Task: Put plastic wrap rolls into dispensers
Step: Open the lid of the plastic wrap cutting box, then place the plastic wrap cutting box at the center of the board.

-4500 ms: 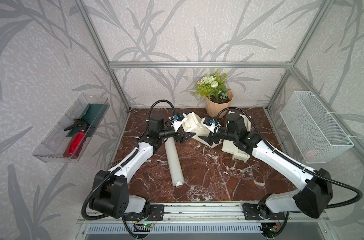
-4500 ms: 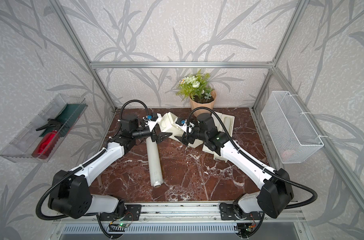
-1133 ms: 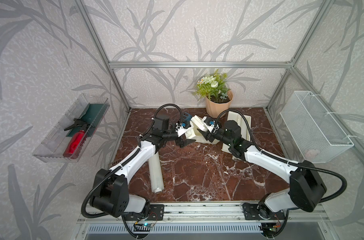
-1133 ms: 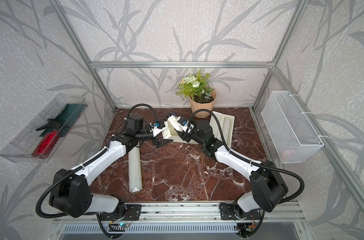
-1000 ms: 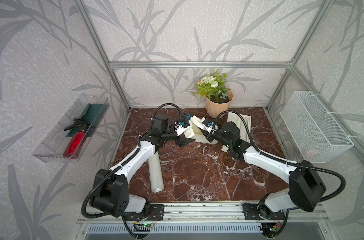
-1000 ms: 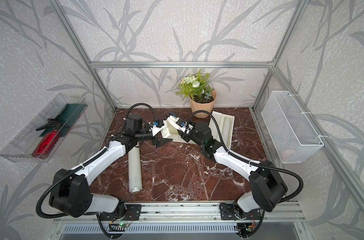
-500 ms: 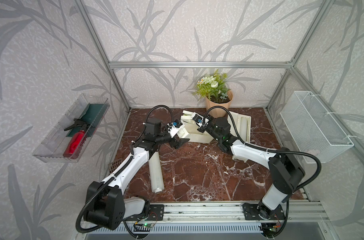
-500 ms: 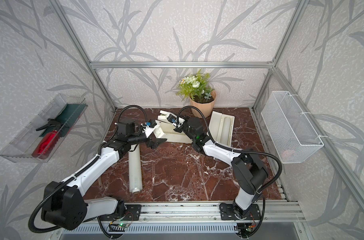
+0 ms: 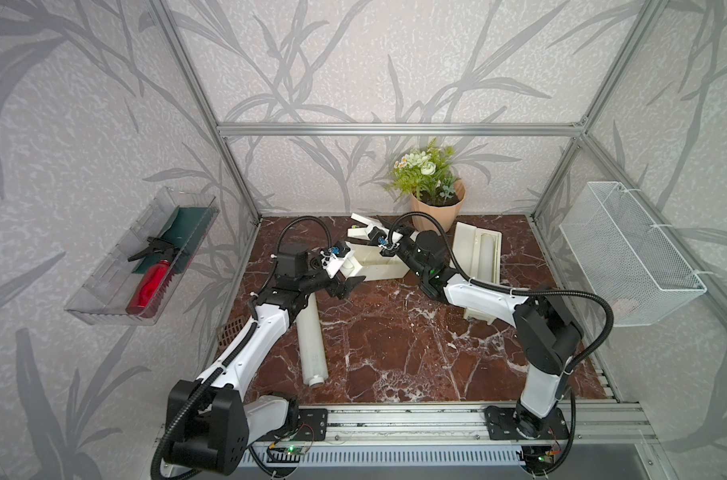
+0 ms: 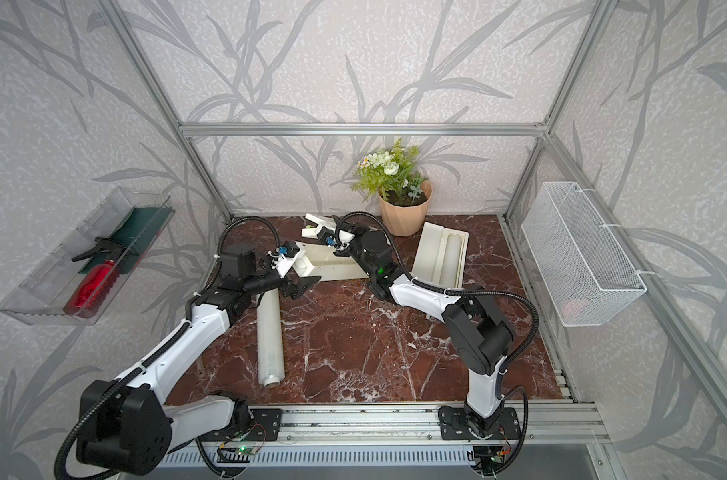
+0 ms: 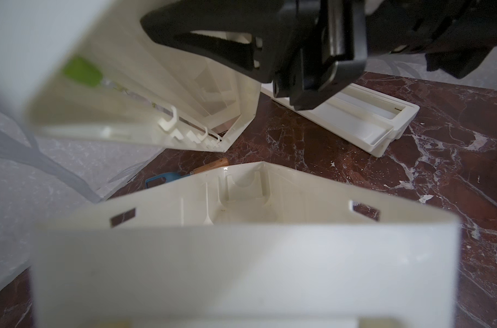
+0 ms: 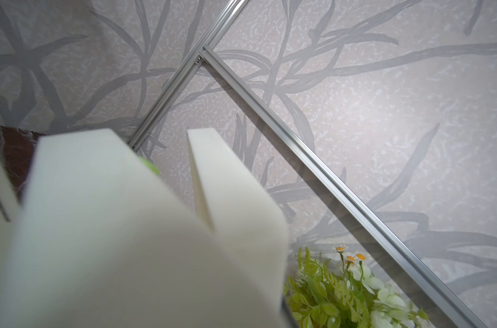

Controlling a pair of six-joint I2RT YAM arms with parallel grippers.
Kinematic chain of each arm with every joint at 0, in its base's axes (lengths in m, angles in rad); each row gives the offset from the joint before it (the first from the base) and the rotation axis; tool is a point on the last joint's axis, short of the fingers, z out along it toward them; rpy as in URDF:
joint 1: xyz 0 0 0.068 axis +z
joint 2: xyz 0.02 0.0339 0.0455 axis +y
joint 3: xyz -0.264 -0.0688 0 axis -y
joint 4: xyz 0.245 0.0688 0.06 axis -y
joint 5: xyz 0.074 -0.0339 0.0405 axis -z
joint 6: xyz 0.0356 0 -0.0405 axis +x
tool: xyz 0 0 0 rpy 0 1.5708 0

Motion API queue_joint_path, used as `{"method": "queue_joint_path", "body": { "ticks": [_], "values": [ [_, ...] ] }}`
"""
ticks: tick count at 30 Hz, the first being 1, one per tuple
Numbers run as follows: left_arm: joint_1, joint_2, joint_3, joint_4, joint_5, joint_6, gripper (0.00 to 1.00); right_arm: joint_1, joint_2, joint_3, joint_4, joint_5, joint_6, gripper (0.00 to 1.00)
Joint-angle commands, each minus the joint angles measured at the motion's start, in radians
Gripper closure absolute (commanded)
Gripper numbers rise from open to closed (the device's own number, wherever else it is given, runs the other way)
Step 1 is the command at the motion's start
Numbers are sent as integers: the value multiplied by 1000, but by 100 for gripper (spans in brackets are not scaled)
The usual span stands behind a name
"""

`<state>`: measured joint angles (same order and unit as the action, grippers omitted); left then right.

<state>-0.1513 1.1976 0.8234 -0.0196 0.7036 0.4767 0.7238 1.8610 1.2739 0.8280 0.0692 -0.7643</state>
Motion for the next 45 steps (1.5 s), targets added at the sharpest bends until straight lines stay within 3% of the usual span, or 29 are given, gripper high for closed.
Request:
{"method": "queue_joint_path", "body": {
  "ticks": [1, 5, 12, 19, 24, 28, 36, 37, 38, 39, 45],
  "values": [
    [7, 11, -36, -36, -21, 27, 100, 0, 34, 64, 125, 124, -18, 98],
    [10, 53, -40, -19, -27, 42, 100, 8, 57, 93, 186, 195, -49, 98],
    [14, 224, 22, 59, 8, 126, 100, 19, -74, -35, 230, 198, -69, 98],
    [21, 401, 156, -92, 147, 302, 96, 57, -178, -134, 198, 223, -94, 98],
    [20, 517, 273, -328, 133, 460, 91, 75, -227, -197, 164, 234, -87, 98],
    [21, 574, 306, -376, 80, 492, 66, 87, -227, -233, 186, 252, -79, 98],
    [28, 692, 463, -542, 19, 520, 41, 140, -228, -239, 177, 291, -73, 98],
    [28, 695, 470, -542, 4, 517, 21, 150, -227, -237, 171, 314, -71, 99],
    [28, 695, 475, -543, -7, 513, 8, 158, -229, -243, 172, 322, -71, 99],
    [29, 690, 479, -538, -20, 505, 3, 165, -230, -257, 184, 322, -70, 99],
    [48, 650, 465, -476, -85, 433, 1, 192, -223, -308, 232, 361, -71, 99]
  ]
}}
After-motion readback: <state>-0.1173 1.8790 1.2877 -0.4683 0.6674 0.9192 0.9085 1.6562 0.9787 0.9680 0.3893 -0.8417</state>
